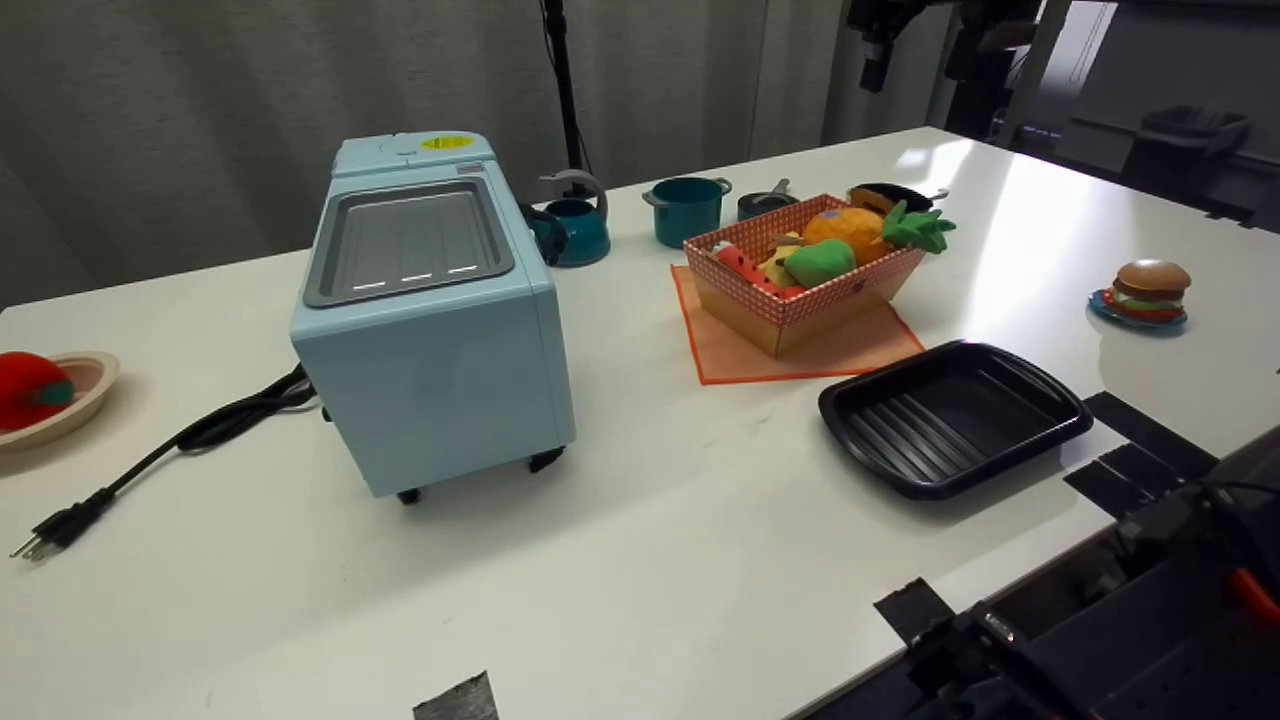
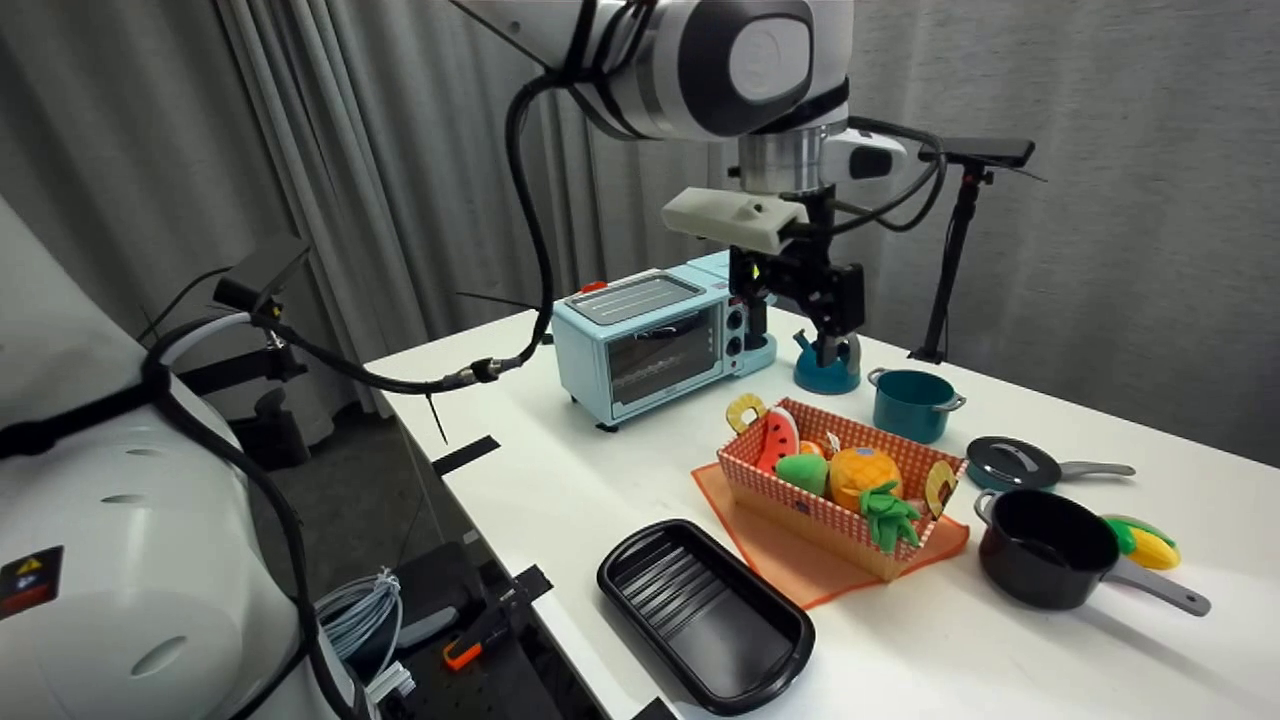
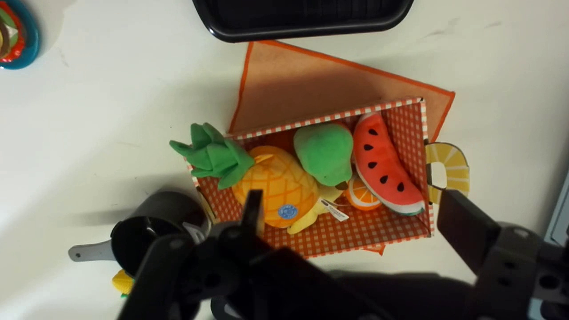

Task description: Place the banana toy on the black tray

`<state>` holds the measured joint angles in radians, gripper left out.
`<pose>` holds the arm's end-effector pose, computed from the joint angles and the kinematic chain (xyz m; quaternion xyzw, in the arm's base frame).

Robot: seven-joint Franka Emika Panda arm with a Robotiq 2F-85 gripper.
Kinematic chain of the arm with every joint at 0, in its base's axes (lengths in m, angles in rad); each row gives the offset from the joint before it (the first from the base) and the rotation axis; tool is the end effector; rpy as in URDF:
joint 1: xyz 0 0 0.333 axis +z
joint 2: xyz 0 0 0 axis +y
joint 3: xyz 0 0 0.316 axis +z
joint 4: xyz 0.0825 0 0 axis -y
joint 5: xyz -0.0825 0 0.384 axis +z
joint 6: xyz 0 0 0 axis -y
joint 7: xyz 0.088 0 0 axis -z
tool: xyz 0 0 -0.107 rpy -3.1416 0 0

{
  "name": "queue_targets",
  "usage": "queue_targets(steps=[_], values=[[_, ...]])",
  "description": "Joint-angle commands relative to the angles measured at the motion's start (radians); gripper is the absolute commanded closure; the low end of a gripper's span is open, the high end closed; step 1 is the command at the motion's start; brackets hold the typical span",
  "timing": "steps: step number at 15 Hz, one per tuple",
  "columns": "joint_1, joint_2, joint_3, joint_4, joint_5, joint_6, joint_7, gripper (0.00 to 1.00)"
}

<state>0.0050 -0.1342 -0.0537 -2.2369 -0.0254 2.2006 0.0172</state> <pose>0.5097 -0.0262 0.4356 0.9984 -0.0259 0.0487 0.0078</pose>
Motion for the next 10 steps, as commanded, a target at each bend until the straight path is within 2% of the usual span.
queue_targets(steps=[1,10], values=[[-0.02,0.187,-0.002,0.143,0.036,0.058,-0.001,0.0],[-0.047,0.561,-0.008,0.396,0.03,0.173,0.051,0.0]])
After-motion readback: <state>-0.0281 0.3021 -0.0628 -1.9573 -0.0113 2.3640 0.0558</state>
